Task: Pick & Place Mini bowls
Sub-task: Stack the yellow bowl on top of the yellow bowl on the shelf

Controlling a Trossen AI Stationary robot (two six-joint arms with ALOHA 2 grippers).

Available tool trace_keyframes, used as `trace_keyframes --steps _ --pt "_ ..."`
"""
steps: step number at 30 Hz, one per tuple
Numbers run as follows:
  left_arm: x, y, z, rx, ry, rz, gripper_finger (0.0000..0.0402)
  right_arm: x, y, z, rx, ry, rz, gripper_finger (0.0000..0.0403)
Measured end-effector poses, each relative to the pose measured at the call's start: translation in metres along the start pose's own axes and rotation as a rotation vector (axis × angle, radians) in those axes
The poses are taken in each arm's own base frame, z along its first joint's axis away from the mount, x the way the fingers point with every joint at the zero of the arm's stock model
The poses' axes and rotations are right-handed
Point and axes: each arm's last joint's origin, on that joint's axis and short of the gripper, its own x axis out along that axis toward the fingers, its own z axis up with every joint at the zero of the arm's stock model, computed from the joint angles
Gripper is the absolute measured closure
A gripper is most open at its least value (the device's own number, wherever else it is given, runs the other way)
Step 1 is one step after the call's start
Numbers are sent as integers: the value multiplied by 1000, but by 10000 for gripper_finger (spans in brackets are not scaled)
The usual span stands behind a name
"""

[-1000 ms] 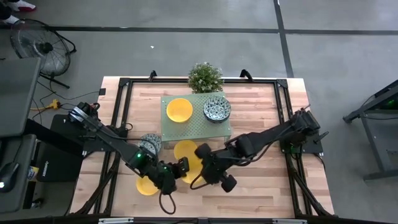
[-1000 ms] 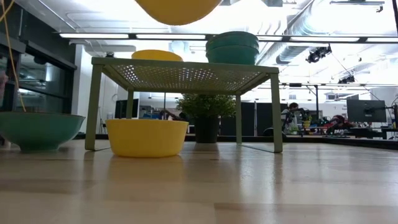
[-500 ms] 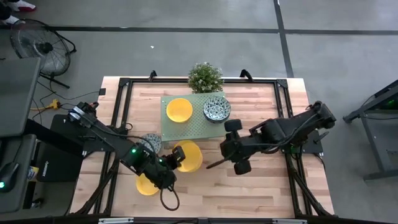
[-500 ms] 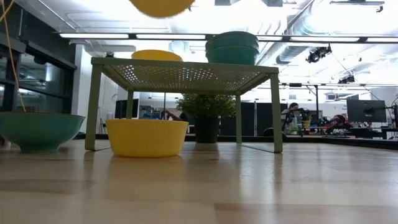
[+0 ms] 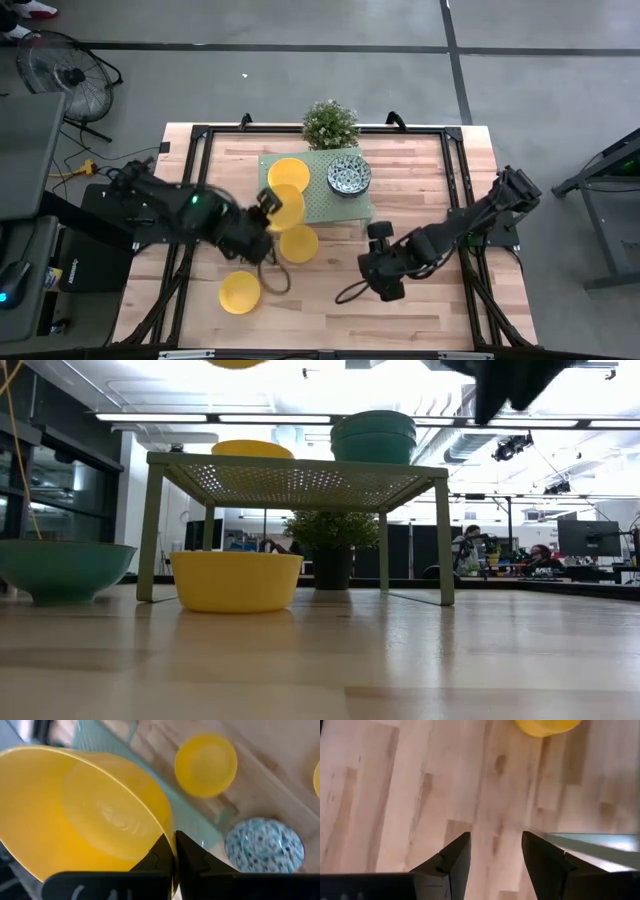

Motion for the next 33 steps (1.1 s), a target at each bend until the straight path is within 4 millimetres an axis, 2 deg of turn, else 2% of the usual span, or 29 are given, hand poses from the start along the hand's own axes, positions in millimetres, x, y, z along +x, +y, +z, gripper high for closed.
trace_keyframes --steps 10,15,19,23,26,33 --pt "27 53 -41 -133 81 -111 401 35 22 -40 229 104 -35 238" --pt "42 72 -58 -188 94 -170 401 47 37 -66 280 153 -65 238" --pt "49 81 -68 -221 84 -207 401 51 50 -79 282 117 -87 238" --pt "62 87 -73 -253 104 -244 401 49 61 -83 283 55 -94 238" --pt "71 91 -67 -255 92 -256 401 47 67 -84 269 14 -102 238" --pt "98 90 -58 -215 180 -299 401 47 70 -81 277 -38 -88 238"
